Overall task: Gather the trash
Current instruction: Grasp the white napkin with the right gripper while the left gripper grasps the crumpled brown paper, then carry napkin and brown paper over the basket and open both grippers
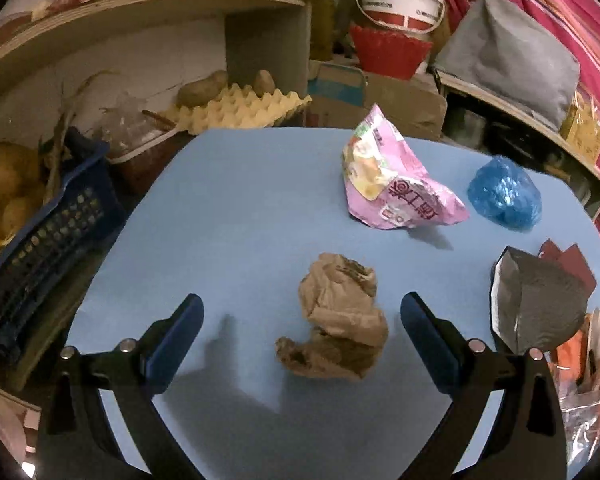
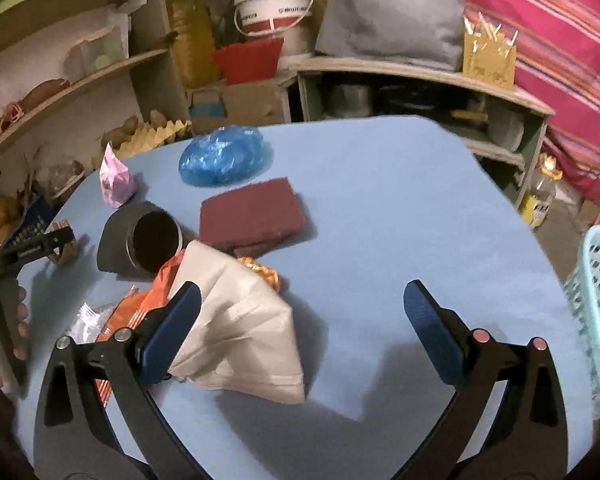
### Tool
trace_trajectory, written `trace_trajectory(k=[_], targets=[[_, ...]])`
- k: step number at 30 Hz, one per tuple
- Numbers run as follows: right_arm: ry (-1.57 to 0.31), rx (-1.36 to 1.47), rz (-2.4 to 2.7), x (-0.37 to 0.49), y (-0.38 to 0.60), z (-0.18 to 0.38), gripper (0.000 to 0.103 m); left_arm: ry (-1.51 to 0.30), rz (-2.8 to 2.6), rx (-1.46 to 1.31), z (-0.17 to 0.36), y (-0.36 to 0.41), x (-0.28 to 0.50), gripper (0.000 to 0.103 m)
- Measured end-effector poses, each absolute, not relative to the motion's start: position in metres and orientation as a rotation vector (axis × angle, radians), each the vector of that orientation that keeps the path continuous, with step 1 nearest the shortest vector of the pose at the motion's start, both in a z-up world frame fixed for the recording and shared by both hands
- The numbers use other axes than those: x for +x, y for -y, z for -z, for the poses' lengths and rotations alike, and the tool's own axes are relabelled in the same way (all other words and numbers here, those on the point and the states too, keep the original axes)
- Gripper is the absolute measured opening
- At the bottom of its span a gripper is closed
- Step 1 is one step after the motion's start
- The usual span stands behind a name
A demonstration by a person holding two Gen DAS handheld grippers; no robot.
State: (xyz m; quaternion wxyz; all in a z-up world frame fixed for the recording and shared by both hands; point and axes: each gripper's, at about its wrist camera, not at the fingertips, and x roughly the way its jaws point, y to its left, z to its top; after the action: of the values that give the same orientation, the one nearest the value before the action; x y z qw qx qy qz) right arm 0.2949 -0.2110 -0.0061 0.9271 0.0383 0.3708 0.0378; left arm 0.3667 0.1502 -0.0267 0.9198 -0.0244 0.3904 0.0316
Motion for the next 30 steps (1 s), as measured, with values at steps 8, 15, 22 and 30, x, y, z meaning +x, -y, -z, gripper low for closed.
trace_trajectory(k=[8,15,22,30], targets=[[-0.796,-0.029,-0.091,0.294,0.193,0.016,0.083,-0.808,-0.047,0.022,0.030,-0.136,0.371,0.095],[-0.851,-0.008,-0.169,0.297,0.186,0.023,0.043,-0.861,0.034,-0.035,0.039,-0.141,0.375,0.052],[-0.797,-0.012,-0.168,0.284,0.202,0.009,0.020,-0.821,-0.006,-0.022,0.027,-0.141,0.358,0.050],[-0.687,0.017,-0.123,0.261,0.246,-0.031,0.020,-0.741,0.041,-0.011,-0.004,-0.122,0.314,0.050]])
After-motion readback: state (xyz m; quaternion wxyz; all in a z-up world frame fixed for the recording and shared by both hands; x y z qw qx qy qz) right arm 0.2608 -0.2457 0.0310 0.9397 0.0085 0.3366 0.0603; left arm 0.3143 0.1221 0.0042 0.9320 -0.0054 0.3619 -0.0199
